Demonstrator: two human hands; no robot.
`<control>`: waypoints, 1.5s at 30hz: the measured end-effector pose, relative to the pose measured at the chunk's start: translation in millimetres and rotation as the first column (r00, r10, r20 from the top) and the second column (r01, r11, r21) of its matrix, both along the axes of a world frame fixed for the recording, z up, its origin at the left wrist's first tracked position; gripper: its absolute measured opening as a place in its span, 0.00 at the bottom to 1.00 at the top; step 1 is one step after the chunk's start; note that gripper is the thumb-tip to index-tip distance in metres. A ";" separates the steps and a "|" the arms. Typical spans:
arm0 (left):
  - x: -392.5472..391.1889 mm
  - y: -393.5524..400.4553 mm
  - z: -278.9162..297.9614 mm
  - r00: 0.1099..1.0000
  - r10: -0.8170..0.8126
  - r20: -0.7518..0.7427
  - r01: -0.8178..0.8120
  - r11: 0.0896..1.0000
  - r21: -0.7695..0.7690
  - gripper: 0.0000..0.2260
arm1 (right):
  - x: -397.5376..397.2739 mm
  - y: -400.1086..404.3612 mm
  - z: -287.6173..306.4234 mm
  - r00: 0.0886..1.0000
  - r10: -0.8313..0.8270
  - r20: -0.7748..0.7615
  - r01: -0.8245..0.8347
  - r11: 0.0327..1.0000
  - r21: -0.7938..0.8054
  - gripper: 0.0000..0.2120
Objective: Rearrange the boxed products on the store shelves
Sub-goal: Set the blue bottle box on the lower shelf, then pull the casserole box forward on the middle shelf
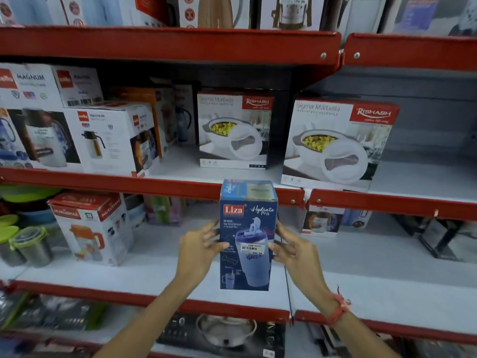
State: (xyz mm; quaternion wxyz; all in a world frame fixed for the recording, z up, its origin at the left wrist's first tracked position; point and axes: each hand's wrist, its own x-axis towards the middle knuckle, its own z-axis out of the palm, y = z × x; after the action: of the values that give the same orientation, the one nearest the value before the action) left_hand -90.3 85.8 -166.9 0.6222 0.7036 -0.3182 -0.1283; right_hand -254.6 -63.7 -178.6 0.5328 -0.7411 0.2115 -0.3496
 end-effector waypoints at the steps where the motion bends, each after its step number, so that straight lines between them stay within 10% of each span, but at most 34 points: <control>1: -1.2 -3.5 -9.2 0.999 0.003 0.033 -0.005 0.999 0.049 0.24 | 0.4 -2.8 -10.4 1.000 -0.017 -0.022 0.017 1.000 -0.010 0.27; 8: 3.2 -32.9 -52.2 0.980 0.109 0.168 -0.143 0.968 0.205 0.08 | 12.1 -18.9 -61.2 0.978 -0.139 -0.158 0.112 0.979 -0.168 0.24; 29: 20.9 -67.0 -74.1 0.982 -0.052 0.184 -0.048 0.866 0.498 0.14 | 34.7 -54.3 -74.7 0.898 -0.089 -0.431 0.012 0.984 -0.178 0.22; 34: 17.7 -63.1 -31.4 0.890 -0.146 0.431 -0.179 0.760 0.625 0.14 | 25.3 -58.8 -23.0 0.907 -0.290 -0.307 0.163 0.911 -0.378 0.16; 40: 2.8 -77.9 69.3 0.722 0.032 0.691 -0.278 0.928 0.247 0.09 | 9.7 -79.7 64.0 0.860 -0.453 0.236 0.508 0.704 -0.497 0.13; 45: -3.1 -135.0 118.1 0.831 0.055 0.554 0.012 0.993 -0.116 0.18 | 6.0 -119.5 101.9 0.712 -0.594 0.374 0.701 0.636 -0.324 0.32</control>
State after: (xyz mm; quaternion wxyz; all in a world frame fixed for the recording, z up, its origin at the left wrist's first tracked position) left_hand -93.4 -49.2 -48.7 0.5437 0.6773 -0.4840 0.1071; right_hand -248.6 -183.3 -76.7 0.2076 -0.6687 0.3154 -0.6405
